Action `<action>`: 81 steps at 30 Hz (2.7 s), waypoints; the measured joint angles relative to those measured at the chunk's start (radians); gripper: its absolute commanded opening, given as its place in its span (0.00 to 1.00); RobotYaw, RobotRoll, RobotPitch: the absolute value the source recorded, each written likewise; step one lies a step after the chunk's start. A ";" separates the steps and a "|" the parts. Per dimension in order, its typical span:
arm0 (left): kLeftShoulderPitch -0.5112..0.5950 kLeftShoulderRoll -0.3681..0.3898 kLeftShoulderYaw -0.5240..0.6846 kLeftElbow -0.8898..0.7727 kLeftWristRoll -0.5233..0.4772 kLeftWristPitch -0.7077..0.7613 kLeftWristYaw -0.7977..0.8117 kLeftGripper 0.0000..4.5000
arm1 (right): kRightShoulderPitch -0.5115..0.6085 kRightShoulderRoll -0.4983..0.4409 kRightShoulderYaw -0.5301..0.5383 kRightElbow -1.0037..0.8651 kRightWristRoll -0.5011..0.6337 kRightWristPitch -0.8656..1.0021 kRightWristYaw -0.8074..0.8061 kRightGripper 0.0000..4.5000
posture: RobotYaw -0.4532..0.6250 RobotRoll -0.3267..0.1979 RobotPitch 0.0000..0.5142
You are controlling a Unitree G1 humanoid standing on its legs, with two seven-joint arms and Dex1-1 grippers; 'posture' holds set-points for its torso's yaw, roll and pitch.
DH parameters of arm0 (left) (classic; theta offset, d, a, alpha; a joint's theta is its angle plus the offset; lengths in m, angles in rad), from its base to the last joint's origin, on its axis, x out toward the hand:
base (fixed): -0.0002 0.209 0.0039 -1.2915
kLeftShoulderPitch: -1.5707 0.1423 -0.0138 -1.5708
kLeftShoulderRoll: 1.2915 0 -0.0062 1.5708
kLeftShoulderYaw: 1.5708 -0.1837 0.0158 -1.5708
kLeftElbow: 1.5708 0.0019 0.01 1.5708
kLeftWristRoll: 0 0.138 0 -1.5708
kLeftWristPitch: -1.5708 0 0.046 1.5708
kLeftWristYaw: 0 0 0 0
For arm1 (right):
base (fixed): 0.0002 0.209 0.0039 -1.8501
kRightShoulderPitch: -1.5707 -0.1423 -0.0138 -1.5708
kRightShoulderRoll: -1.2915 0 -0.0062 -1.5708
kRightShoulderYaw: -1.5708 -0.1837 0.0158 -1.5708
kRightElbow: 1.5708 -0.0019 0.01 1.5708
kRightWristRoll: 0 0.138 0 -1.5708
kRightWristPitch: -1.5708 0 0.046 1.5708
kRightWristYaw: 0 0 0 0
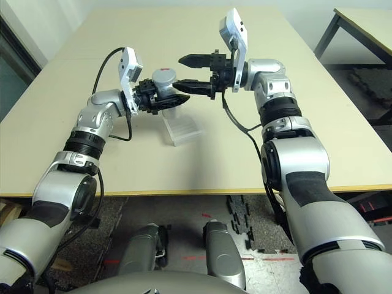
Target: Pour the medicine from the bottle into the box.
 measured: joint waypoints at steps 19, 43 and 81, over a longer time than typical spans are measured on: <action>-0.004 -0.012 -0.002 0.002 0.002 -0.008 0.000 0.59 | -0.015 0.062 0.013 0.031 -0.007 -0.018 -0.055 1.00 | 0.22 0.62 0.15; 0.002 -0.015 -0.010 -0.005 0.002 0.005 0.000 0.59 | -0.048 0.056 0.012 0.106 -0.020 -0.016 -0.074 1.00 | 0.22 0.62 0.16; 0.006 0.008 0.000 -0.009 0.000 0.008 -0.001 0.59 | 0.000 -0.089 -0.035 0.093 0.018 0.064 0.045 1.00 | 0.22 0.62 0.15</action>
